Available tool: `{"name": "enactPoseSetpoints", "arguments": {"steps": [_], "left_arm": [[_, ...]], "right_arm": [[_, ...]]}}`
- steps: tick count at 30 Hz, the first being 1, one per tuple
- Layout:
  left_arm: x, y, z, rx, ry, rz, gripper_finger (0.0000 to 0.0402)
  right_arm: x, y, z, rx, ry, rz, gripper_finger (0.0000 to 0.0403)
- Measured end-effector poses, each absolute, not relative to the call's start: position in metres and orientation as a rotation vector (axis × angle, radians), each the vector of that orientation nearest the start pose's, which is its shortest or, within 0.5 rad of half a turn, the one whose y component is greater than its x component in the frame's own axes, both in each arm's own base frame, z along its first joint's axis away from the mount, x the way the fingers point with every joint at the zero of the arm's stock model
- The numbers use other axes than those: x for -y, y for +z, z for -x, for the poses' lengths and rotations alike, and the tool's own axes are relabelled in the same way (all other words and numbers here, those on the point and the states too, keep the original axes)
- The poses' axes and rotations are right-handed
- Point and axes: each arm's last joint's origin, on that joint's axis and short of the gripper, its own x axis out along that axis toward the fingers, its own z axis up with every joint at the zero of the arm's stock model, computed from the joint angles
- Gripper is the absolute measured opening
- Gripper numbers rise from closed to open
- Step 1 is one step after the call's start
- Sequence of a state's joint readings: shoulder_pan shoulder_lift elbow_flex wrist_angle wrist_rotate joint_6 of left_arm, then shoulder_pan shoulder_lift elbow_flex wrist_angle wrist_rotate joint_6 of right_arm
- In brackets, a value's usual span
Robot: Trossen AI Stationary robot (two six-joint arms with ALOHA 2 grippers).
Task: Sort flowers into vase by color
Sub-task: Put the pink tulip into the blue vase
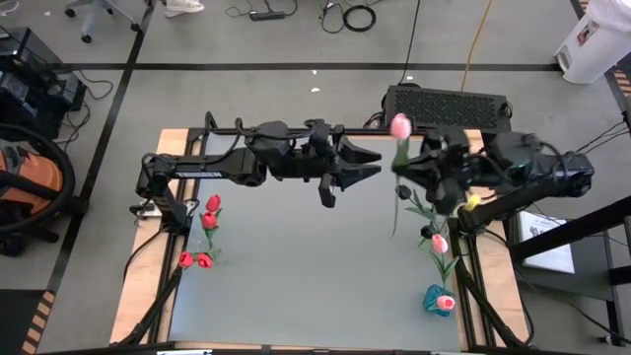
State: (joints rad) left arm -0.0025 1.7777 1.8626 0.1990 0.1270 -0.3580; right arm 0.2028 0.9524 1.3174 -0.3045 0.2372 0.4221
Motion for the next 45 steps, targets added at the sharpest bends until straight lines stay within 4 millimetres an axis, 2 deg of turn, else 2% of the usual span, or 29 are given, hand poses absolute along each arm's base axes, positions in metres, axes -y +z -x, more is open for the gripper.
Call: {"name": "enactPoseSetpoints", "arguments": {"steps": [8,13,18,21,26,35,45], "left_arm": [[-0.005,0.472,-0.390,0.124,-0.103,0.341,0.0157],[-0.014,0.466,-0.382,0.023,0.009,0.349,0.0157],[-0.018,0.460,-0.382,-0.027,0.081,0.335,0.0157],[-0.020,0.460,-0.382,-0.021,0.116,0.330,0.0157],[-0.022,0.461,-0.382,-0.005,0.192,0.329,0.0157],[-0.024,0.460,-0.381,0.008,0.254,0.382,0.0157],[-0.028,0.460,-0.380,0.039,0.386,0.404,0.0157]], "right_arm": [[-0.019,0.484,-0.115,0.178,0.063,-0.443,0.0001],[-0.015,0.491,-0.073,0.239,0.251,-0.433,0.0000],[-0.014,0.485,-0.039,0.190,0.454,-0.406,0.0000],[-0.014,0.476,-0.032,0.097,0.497,-0.408,0.0000],[-0.018,0.464,-0.032,-0.036,0.591,-0.390,0.0000],[-0.023,0.447,-0.036,0.036,0.797,-0.395,0.0000],[-0.013,0.402,0.014,0.197,0.866,-0.400,0.0000]]}}
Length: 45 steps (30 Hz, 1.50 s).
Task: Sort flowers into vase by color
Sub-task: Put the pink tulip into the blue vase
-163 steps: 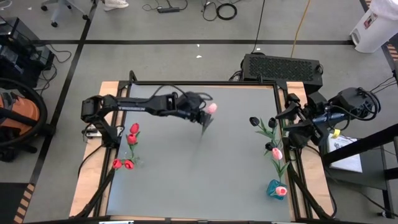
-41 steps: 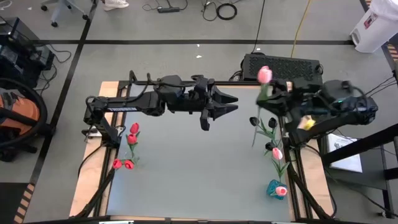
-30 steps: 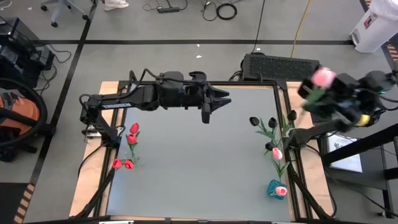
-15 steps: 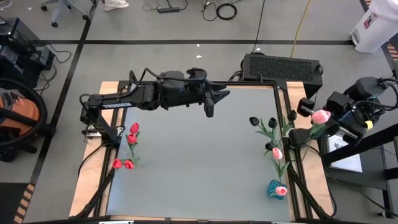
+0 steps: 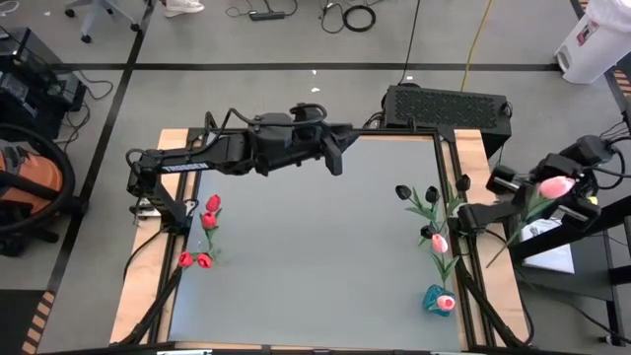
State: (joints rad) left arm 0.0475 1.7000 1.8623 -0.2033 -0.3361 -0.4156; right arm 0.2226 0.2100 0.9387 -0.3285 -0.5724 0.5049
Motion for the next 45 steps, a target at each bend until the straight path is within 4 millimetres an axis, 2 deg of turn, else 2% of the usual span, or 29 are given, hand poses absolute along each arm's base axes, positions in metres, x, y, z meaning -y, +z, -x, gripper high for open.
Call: {"name": "enactPoseSetpoints", "arguments": {"steps": [3,5,11,15,24,32,40,45], "left_arm": [[-0.029,0.460,-0.380,0.054,0.430,0.425,0.0157],[-0.029,0.460,-0.380,0.060,0.445,0.426,0.0157],[-0.030,0.460,-0.379,0.076,0.462,0.469,0.0157],[-0.030,0.460,-0.379,0.075,0.469,0.475,0.0157],[-0.031,0.458,-0.379,0.053,0.477,0.469,0.0157],[-0.033,0.456,-0.379,0.014,0.492,0.375,0.0157],[-0.036,0.456,-0.379,-0.004,0.500,0.301,0.0157],[-0.037,0.456,-0.379,-0.009,0.502,0.281,0.0157]], "right_arm": [[-0.011,0.390,0.023,0.237,0.866,-0.387,0.0000],[-0.012,0.380,0.021,0.236,0.854,-0.361,0.0000],[-0.019,0.344,-0.001,0.114,0.926,-0.329,0.0000],[-0.022,0.330,-0.012,0.072,0.945,-0.313,0.0000],[-0.022,0.329,-0.018,0.111,0.916,-0.220,0.0000],[-0.028,0.329,-0.041,0.007,0.944,-0.245,0.0000],[-0.034,0.342,-0.059,0.023,1.079,-0.305,0.0000],[-0.040,0.336,-0.069,-0.065,1.100,-0.313,0.0000]]}}
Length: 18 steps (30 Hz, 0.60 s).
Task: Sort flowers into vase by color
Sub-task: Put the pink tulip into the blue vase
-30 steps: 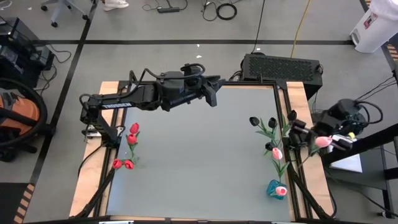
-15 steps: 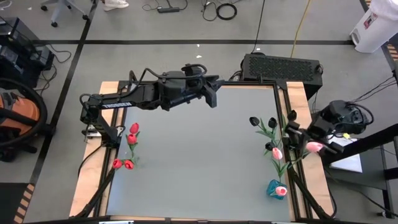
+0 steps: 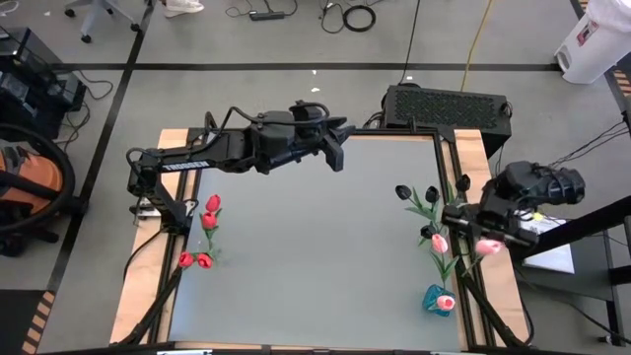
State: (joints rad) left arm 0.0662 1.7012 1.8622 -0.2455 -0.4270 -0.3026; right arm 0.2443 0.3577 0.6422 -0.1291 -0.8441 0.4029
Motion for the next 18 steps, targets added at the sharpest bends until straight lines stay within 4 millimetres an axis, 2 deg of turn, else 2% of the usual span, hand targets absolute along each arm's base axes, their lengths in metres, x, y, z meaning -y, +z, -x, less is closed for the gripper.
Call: {"name": "enactPoseSetpoints", "arguments": {"steps": [5,9,15,18], "left_arm": [[-0.037,0.455,-0.379,-0.021,0.502,0.251,0.0157],[-0.037,0.455,-0.379,-0.029,0.502,0.249,0.0157],[-0.037,0.453,-0.378,-0.049,0.505,0.248,0.0157],[-0.037,0.453,-0.378,-0.048,0.504,0.253,0.0157]], "right_arm": [[-0.046,0.332,-0.083,-0.115,1.119,-0.303,0.0011],[-0.051,0.336,-0.091,-0.059,1.124,-0.280,0.0011],[-0.057,0.348,-0.090,0.084,1.151,-0.259,0.0003],[-0.059,0.349,-0.087,0.091,1.169,-0.267,0.0002]]}}
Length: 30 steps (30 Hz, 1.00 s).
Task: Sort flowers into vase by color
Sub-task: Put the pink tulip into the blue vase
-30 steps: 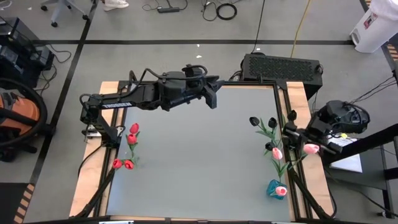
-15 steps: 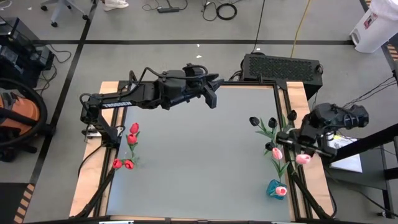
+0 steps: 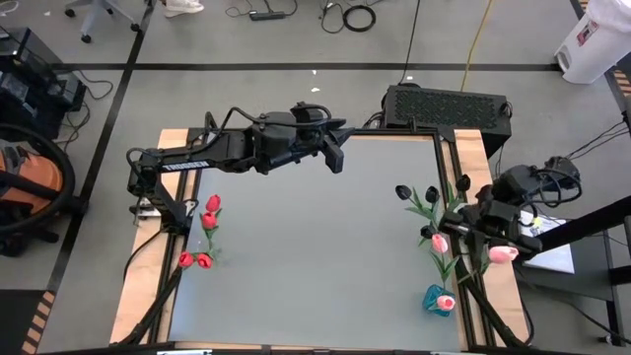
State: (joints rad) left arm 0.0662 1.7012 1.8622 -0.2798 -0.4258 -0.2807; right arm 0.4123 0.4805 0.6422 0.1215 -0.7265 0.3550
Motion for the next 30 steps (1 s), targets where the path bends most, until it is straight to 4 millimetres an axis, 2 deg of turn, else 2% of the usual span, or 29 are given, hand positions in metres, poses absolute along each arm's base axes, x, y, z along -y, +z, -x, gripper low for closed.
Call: {"name": "enactPoseSetpoints", "arguments": {"steps": [8,23,30], "left_arm": [[-0.037,0.453,-0.378,-0.048,0.501,0.255,0.0157],[-0.037,0.453,-0.378,-0.035,0.501,0.307,0.0157],[-0.036,0.453,-0.379,-0.035,0.500,0.308,0.0157]], "right_arm": [[-0.072,0.347,-0.084,0.091,1.262,-0.234,0.0003],[-0.094,0.340,-0.084,0.096,1.273,-0.146,0.0004],[-0.104,0.334,-0.089,0.041,1.265,-0.134,0.0004]]}}
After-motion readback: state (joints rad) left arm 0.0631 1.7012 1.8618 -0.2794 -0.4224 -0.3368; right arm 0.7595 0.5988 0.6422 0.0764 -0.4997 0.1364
